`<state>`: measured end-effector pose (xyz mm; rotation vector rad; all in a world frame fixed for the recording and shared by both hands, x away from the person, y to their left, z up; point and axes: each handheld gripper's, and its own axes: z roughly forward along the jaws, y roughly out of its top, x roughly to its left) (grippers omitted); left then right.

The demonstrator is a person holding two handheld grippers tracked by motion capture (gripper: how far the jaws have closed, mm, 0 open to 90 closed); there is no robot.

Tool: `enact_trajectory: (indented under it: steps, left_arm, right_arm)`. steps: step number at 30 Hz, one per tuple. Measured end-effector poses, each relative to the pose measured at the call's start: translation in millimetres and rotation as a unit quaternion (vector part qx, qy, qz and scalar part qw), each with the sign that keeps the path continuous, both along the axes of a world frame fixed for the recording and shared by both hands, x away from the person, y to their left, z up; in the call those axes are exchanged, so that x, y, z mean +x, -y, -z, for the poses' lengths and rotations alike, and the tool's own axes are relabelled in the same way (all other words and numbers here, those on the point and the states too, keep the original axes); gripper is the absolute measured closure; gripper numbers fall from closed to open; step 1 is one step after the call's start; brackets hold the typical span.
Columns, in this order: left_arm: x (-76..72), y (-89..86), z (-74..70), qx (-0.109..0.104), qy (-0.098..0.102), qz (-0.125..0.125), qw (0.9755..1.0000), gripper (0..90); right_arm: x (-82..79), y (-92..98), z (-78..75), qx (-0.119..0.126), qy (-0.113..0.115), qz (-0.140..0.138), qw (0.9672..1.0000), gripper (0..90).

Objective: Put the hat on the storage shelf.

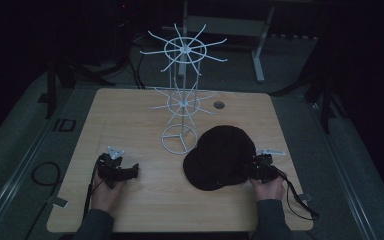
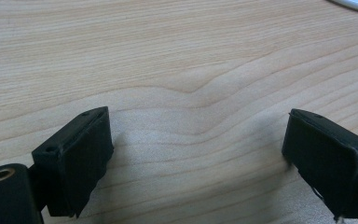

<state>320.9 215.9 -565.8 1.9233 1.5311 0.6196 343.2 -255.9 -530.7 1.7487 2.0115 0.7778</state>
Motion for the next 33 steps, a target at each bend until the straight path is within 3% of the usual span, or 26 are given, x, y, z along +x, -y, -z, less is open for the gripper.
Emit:
enact_trajectory:
  steps: [4, 8, 12, 17, 21, 24, 33]
  left_arm:
    - [0.0, 0.1, -0.1, 0.000, 0.000, 0.000, 1.0000, 8.9]
    - [-0.1, 0.3, -0.1, 0.000, -0.001, 0.000, 1.0000, 9.0]
    - [-0.1, 0.4, -0.1, 0.000, 0.000, 0.001, 1.0000, 9.0]
    - [-0.1, 0.4, -0.1, 0.000, 0.000, 0.001, 1.0000, 8.9]
    - [-0.1, 0.4, -0.1, 0.000, 0.000, 0.001, 1.0000, 8.9]
    - [-0.1, 0.4, -0.1, 0.000, 0.000, 0.001, 1.0000, 8.9]
    - [-0.1, 0.5, -0.2, -0.001, -0.001, 0.000, 1.0000, 9.0]
  right_arm:
    - [8.1, -4.0, 6.2, 0.004, -0.026, 0.001, 0.9997, 49.9]
    - [14.9, -9.0, 4.6, -0.024, -0.031, -0.011, 0.9992, 60.8]
    - [20.3, -9.0, 3.2, -0.028, -0.040, -0.010, 0.9988, 63.6]
    - [21.2, -11.0, 3.8, -0.035, -0.035, -0.004, 0.9988, 65.2]
    - [21.8, -11.0, 4.3, -0.027, -0.032, 0.013, 0.9991, 69.1]
    - [23.6, -11.3, 3.2, -0.009, -0.041, 0.042, 0.9983, 72.4]
    - [33.3, -3.9, 2.6, 0.035, -0.030, 0.070, 0.9965, 76.9]
